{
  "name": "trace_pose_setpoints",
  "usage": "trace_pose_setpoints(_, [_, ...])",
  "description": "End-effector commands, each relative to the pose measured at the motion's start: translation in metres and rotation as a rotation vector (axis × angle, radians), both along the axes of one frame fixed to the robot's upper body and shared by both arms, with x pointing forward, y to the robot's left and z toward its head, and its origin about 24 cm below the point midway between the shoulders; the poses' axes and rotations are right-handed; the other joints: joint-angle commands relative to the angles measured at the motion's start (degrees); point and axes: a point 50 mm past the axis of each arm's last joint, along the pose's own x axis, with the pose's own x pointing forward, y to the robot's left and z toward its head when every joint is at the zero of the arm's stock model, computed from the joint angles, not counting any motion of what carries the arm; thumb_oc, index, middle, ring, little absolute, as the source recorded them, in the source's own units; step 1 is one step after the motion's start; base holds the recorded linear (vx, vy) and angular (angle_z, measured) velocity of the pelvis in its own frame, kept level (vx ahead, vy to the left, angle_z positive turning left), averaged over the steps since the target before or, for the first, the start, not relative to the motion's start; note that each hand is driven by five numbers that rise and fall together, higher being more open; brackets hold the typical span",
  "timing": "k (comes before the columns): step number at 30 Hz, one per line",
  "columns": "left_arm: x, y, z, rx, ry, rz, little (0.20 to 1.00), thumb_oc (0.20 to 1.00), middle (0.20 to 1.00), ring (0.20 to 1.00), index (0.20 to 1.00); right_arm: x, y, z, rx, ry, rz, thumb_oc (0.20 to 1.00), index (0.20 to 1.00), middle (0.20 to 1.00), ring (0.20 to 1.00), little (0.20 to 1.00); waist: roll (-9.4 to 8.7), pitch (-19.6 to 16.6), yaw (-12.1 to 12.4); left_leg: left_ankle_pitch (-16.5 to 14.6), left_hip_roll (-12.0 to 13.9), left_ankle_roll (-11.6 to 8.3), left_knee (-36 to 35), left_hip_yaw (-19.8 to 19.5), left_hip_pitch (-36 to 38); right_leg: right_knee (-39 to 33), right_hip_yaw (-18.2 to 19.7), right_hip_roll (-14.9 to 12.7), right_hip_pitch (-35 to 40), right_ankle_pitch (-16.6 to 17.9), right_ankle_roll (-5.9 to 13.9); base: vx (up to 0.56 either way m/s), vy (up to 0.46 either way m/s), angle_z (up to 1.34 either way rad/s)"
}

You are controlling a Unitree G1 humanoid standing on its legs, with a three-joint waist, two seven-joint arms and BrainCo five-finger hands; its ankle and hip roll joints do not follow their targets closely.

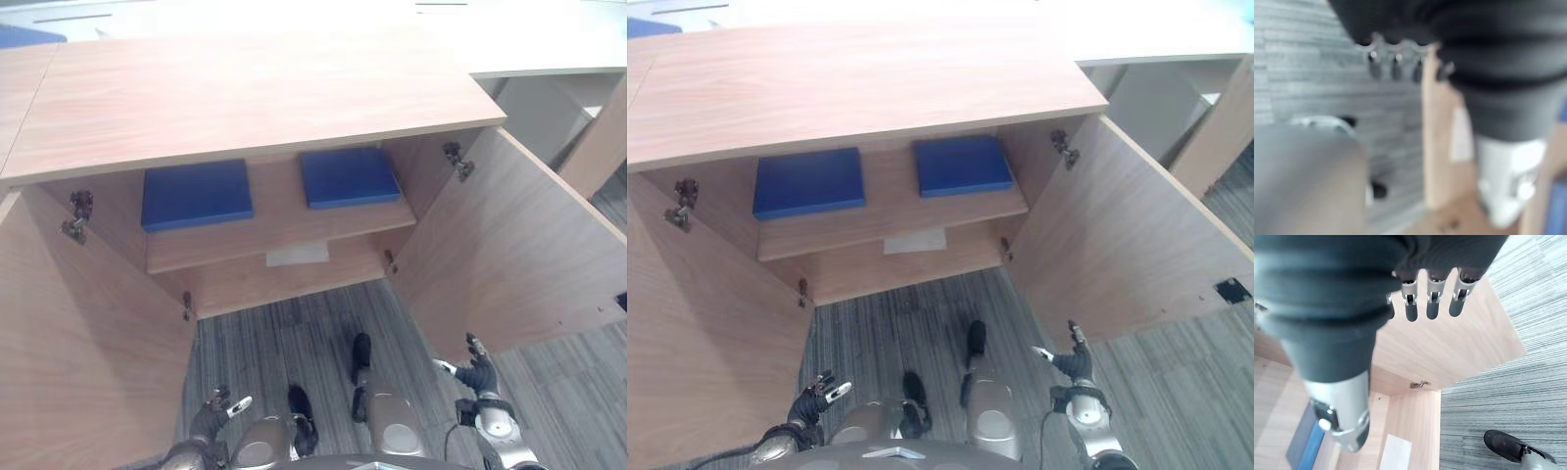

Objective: Put the empty folder in the office cabinet

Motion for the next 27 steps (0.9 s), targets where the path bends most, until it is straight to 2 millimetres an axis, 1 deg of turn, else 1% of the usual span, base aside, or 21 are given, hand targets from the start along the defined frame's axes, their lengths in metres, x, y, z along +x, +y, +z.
trace_pose_setpoints(1, [0.019,0.009,0.012,0.014,-0.088,-0.025,1.0,1.0,1.0,1.0,1.0,0.026,-0.013,0.023,-0.058,-0.108,0.056,1.0,1.0,1.0,1.0,1.0,1.78,1.3,1.3,-12.4,0.2,-6.21,4.7,-8.9,3.6,-1.1,1.5,-3.4,3.9,6.4,-0.89,-0.17,-0.058,-0.47])
trace_pose_setpoints(3, [0.018,0.017,0.013,0.022,-0.083,-0.003,1.0,1.0,1.0,1.0,1.0,0.025,-0.011,0.02,-0.062,-0.089,0.045,1.0,1.0,1.0,1.0,1.0,3.42,0.3,2.0,-9.6,2.8,-6.33,2.9,-8.3,2.2,3.4,2.1,-4.6,6.7,2.6,-2.33,-0.21,-0.102,-0.36])
trace_pose_setpoints(4, [0.017,0.019,0.012,0.025,-0.08,0.004,1.0,1.0,1.0,1.0,1.0,0.023,-0.01,0.018,-0.069,-0.077,0.032,1.0,1.0,1.0,1.0,1.0,4.0,-0.1,2.4,-8.6,3.7,-6.21,2.2,-8.1,1.6,5.0,2.0,-5.2,8.4,1.3,-2.82,-0.18,-0.118,-0.29])
trace_pose_setpoints(5, [0.017,0.02,0.012,0.027,-0.078,0.007,1.0,1.0,1.0,1.0,1.0,0.022,-0.01,0.017,-0.072,-0.071,0.016,1.0,1.0,1.0,1.0,1.0,4.25,-0.3,2.7,-8.2,4.1,-6.13,1.8,-8.0,1.4,5.6,1.8,-5.5,9.4,0.7,-3.01,-0.07,-0.173,-0.52])
trace_pose_setpoints(6, [0.014,0.023,0.01,0.029,-0.07,0.009,1.0,1.0,1.0,1.0,1.0,0.018,-0.01,0.013,-0.073,-0.053,-0.029,1.0,1.0,1.0,1.0,1.0,4.59,-1.0,3.3,-8.6,4.6,-6.29,0.8,-8.4,1.8,5.8,1.5,-6.2,12.4,-1.3,-2.36,-0.02,-0.179,-0.62])
trace_pose_setpoints(8, [0.013,0.024,0.01,0.03,-0.064,0.014,1.0,1.0,1.0,1.0,1.0,0.015,-0.012,0.009,-0.07,-0.035,-0.074,1.0,1.0,1.0,1.0,1.0,4.54,-1.5,3.7,-8.4,4.9,-6.51,0.3,-8.2,1.8,4.7,0.9,-6.5,14.0,-1.8,-2.04,-0.04,-0.196,-0.67])
trace_pose_setpoints(9, [0.013,0.025,0.009,0.026,-0.066,0.019,1.0,1.0,1.0,1.0,1.0,0.014,-0.013,0.008,-0.065,-0.029,-0.103,1.0,1.0,1.0,1.0,1.0,4.53,-1.7,3.8,-6.9,5.3,-6.67,-0.2,-7.3,1.4,3.2,0.3,-6.2,14.1,-1.3,-2.43,-0.06,-0.214,-0.63])
trace_pose_setpoints(10, [0.011,0.025,0.009,0.023,-0.066,0.021,1.0,1.0,1.0,1.0,1.0,0.011,-0.016,0.006,-0.061,-0.021,-0.137,1.0,1.0,1.0,1.0,1.0,4.43,-1.9,3.6,-7.1,5.6,-7.05,-0.1,-7.2,1.5,1.2,0.2,-5.1,14.5,-3.0,-2.13,-0.06,-0.156,-0.41])
trace_pose_setpoints(11, [0.011,0.025,0.009,0.023,-0.066,0.021,1.0,1.0,1.0,1.0,1.0,0.011,-0.016,0.006,-0.061,-0.021,-0.137,1.0,1.0,1.0,1.0,1.0,4.43,-1.9,3.6,-7.1,5.6,-7.05,-0.1,-7.2,1.5,1.2,0.2,-5.1,14.5,-3.0,-2.13,0.03,-0.145,-0.34])
trace_pose_setpoints(13, [0.008,0.025,0.008,0.02,-0.056,0.034,1.0,1.0,1.0,1.0,1.0,0.007,-0.019,0.005,-0.044,-0.02,-0.196,1.0,1.0,1.0,1.0,1.0,4.36,-2.3,3.3,-6.5,6.0,-7.74,-0.5,-7.0,2.3,-0.3,0.4,-4.1,14.3,-3.3,-1.76,0.04,-0.137,-0.3])
trace_pose_setpoints(15, [0.006,0.021,0.006,0.01,-0.042,0.05,1.0,1.0,1.0,1.0,1.0,0.002,-0.024,0.004,-0.006,-0.031,-0.294,1.0,1.0,1.0,1.0,1.0,4.18,-2.8,2.8,-5.9,6.6,-8.82,-1.0,-6.2,3.1,-2.3,-0.1,-3.1,14.6,-3.5,-1.12,0.05,-0.168,0.0])
trace_pose_setpoints(17, [0.004,0.016,0.005,0.008,-0.03,0.05,1.0,1.0,1.0,1.0,1.0,-0.002,-0.03,0.005,0.017,-0.052,-0.376,1.0,1.0,1.0,1.0,1.0,4.15,-3.5,2.4,-5.3,7.0,-9.68,-1.6,-6.1,3.6,-3.5,-0.1,-2.3,15.0,-3.6,-1.44,0.07,-0.162,-0.42])
trace_pose_setpoints(18, [0.003,0.013,0.004,0.0,-0.021,0.053,1.0,1.0,1.0,1.0,1.0,-0.002,-0.036,0.008,0.029,-0.091,-0.451,1.0,1.0,1.0,1.0,1.0,4.3,-4.0,2.3,-4.4,7.3,-10.46,-2.6,-5.9,4.2,-4.9,-0.3,-1.6,15.7,-3.4,-1.89,0.07,-0.182,-0.55])
trace_pose_setpoints(19, [0.002,0.012,0.003,-0.002,-0.017,0.049,1.0,1.0,1.0,1.0,1.0,-0.001,-0.042,0.011,0.037,-0.114,-0.51,1.0,1.0,1.0,1.0,1.0,4.39,-4.3,2.3,-4.0,7.5,-10.83,-3.3,-6.0,4.7,-5.7,-0.6,-1.2,16.2,-3.3,-2.16,0.05,-0.138,-0.09])
trace_pose_setpoints(20, [0.002,0.011,0.003,-0.002,-0.016,0.048,1.0,1.0,1.0,1.0,1.0,0.0,-0.043,0.012,0.039,-0.127,-0.528,1.0,1.0,1.0,1.0,1.0,4.41,-4.3,2.3,-3.9,7.5,-10.9,-3.5,-6.0,4.8,-5.9,-0.6,-1.1,16.4,-3.3,-2.21,0.04,-0.127,0.11])
trace_pose_setpoints(21, [0.0,0.01,0.003,-0.003,-0.01,0.044,1.0,1.0,1.0,1.0,1.0,0.003,-0.051,0.017,0.052,-0.159,-0.585,1.0,1.0,1.0,1.0,1.0,4.49,-4.7,2.5,-3.5,7.6,-11.18,-4.2,-6.3,5.3,-7.0,-1.0,-0.7,17.1,-3.1,-2.45,0.07,-0.166,0.17])
trace_pose_setpoints(22, [-0.002,0.009,0.002,0.002,0.004,0.029,1.0,1.0,1.0,1.0,1.0,0.009,-0.064,0.025,0.061,-0.212,-0.674,1.0,1.0,1.0,1.0,1.0,4.7,-5.4,3.0,-2.6,7.8,-11.87,-5.7,-6.7,6.1,-8.5,-1.8,0.0,18.2,-2.8,-2.83,0.09,-0.223,0.07])
trace_pose_setpoints(23, [-0.005,0.009,0.001,0.009,0.018,0.02,1.0,1.0,1.0,1.0,1.0,0.015,-0.073,0.033,0.063,-0.258,-0.719,1.0,1.0,1.0,1.0,1.0,4.86,-5.9,3.4,-2.0,8.0,-12.32,-6.7,-7.0,6.7,-9.4,-2.5,0.3,19.0,-2.7,-3.18,0.09,-0.19,0.16])
trace_pose_setpoints(24, [-0.006,0.009,0.0,0.013,0.023,0.015,1.0,1.0,1.0,1.0,1.0,0.018,-0.076,0.037,0.064,-0.269,-0.73,1.0,1.0,1.0,1.0,1.0,4.93,-6.1,3.6,-1.8,8.1,-12.54,-7.1,-7.1,6.9,-9.8,-2.8,0.5,19.3,-2.7,-3.29,0.07,-0.154,0.27])
trace_pose_setpoints(26, [-0.01,0.012,-0.001,0.03,0.046,-0.009,1.0,1.0,1.0,1.0,1.0,0.034,-0.096,0.055,0.057,-0.338,-0.782,1.0,1.0,1.0,1.0,1.0,5.29,-6.8,4.7,-0.9,8.4,-13.3,-8.5,-7.9,7.6,-11.1,-4.1,1.0,20.4,-2.7,-3.72,0.04,-0.124,0.26])
trace_pose_setpoints(27, [-0.01,0.012,-0.001,0.03,0.046,-0.009,1.0,1.0,1.0,1.0,1.0,0.034,-0.096,0.055,0.057,-0.338,-0.782,1.0,1.0,1.0,1.0,1.0,5.29,-6.8,4.7,-0.9,8.4,-13.3,-8.5,-7.9,7.6,-11.1,-4.1,1.0,20.4,-2.7,-3.72,0.02,-0.091,0.07])
